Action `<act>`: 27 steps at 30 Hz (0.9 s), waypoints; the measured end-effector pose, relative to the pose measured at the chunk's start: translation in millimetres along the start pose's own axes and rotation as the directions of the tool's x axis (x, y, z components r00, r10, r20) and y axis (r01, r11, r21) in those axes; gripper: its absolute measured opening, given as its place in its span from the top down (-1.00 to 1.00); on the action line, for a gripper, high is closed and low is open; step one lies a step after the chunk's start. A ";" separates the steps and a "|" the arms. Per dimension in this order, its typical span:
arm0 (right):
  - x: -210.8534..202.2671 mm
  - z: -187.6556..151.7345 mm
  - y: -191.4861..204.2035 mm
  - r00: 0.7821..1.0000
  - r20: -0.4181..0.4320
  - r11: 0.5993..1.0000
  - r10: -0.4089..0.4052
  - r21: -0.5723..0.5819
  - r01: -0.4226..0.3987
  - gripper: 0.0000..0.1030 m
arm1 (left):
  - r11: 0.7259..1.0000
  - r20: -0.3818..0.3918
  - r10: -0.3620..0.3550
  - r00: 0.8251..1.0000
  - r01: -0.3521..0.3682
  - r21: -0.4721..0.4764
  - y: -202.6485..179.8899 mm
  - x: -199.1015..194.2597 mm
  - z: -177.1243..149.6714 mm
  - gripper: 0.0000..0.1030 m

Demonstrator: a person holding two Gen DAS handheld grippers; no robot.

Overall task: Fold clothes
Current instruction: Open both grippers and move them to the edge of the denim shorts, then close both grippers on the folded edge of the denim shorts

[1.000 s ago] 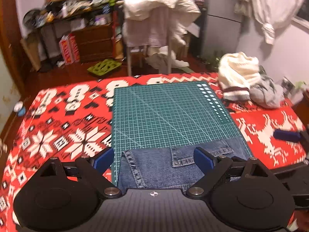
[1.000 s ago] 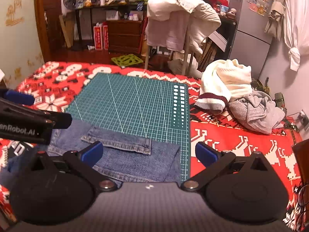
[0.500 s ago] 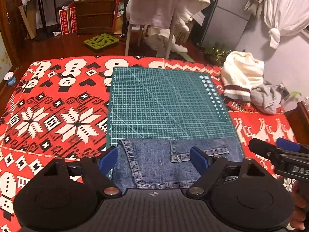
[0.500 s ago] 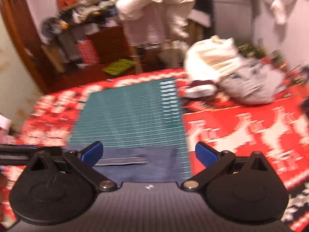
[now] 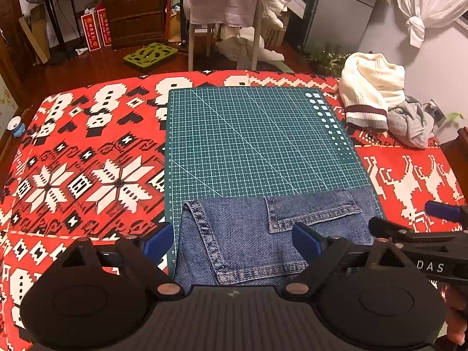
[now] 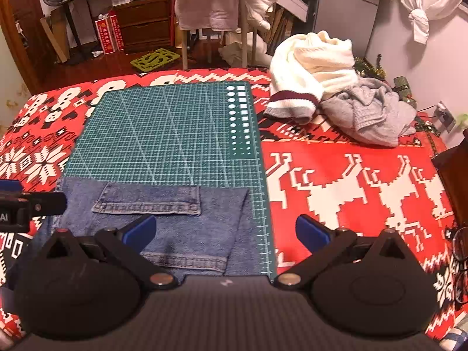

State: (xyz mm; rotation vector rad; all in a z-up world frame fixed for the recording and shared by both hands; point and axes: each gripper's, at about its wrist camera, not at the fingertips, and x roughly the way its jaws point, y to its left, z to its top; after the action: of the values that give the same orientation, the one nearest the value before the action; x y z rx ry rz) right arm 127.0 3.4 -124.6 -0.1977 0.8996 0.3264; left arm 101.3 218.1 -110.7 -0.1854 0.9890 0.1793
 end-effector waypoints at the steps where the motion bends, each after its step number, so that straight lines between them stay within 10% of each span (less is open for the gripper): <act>1: -3.4 0.3 1.2 1.000 0.021 1.000 -0.011 -0.007 0.011 -0.99 | 1.000 0.008 0.000 1.000 0.000 -0.004 -0.2 -0.8 -0.2 -0.74; 12: -19.3 18.0 3.1 0.994 0.101 0.995 0.036 0.085 -0.044 -0.92 | 0.984 -0.005 -0.067 0.998 0.066 -0.167 18.7 7.9 4.4 -0.25; 21: -2.5 34.3 -10.7 0.981 0.014 0.959 0.196 0.204 -0.194 0.43 | 0.946 -0.026 -0.151 0.988 0.137 -0.294 32.6 19.0 14.5 0.27; 27: 22.9 48.0 -14.1 0.965 -0.037 0.936 0.260 0.256 -0.242 0.85 | 0.924 -0.088 -0.254 0.963 0.215 -0.316 34.1 33.5 23.1 0.78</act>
State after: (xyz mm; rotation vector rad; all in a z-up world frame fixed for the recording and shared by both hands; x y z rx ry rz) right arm 180.5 9.3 -113.1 0.1414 1.0289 0.4415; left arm 130.1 258.8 -129.0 -0.6024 1.0540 0.0993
